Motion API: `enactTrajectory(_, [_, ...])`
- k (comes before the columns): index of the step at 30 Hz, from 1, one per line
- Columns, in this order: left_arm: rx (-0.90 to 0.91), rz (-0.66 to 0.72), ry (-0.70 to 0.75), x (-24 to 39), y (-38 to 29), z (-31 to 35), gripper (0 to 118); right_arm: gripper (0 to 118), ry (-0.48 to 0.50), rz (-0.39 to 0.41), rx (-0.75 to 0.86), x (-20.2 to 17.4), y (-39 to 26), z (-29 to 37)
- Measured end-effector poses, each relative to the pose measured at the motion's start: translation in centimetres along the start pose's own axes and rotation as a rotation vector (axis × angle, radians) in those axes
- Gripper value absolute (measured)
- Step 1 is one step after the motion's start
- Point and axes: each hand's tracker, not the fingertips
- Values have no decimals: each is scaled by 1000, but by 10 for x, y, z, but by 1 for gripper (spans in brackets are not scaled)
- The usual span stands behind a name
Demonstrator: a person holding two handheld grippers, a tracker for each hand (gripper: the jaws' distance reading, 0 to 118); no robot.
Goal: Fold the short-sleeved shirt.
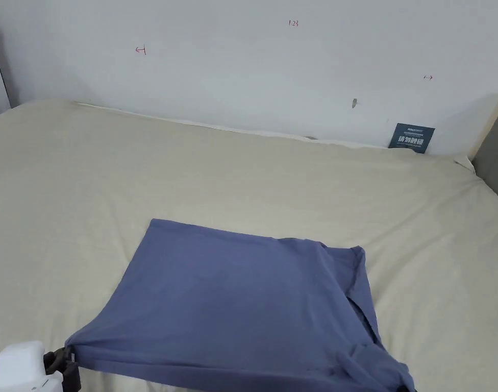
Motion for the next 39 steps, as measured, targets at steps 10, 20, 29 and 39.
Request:
enactTrajectory(10, [57, 9, -40, 31, 59, -56, 1, 4, 48, 104, 32, 18, 52, -92])
enactTrajectory(20, [-97, -101, 53, 58, 103, -180, 1, 4, 156, 231, -145, 25, 83, -238])
enactTrajectory(29, [-63, -138, 26, 55, 106, -229, 72, 48, 25, 203, -165, 18, 64, -277])
enactTrajectory(39, [334, -219, -42, 70, 82, -79, 118, 118, -55, -9, 275, -7, 80, -134])
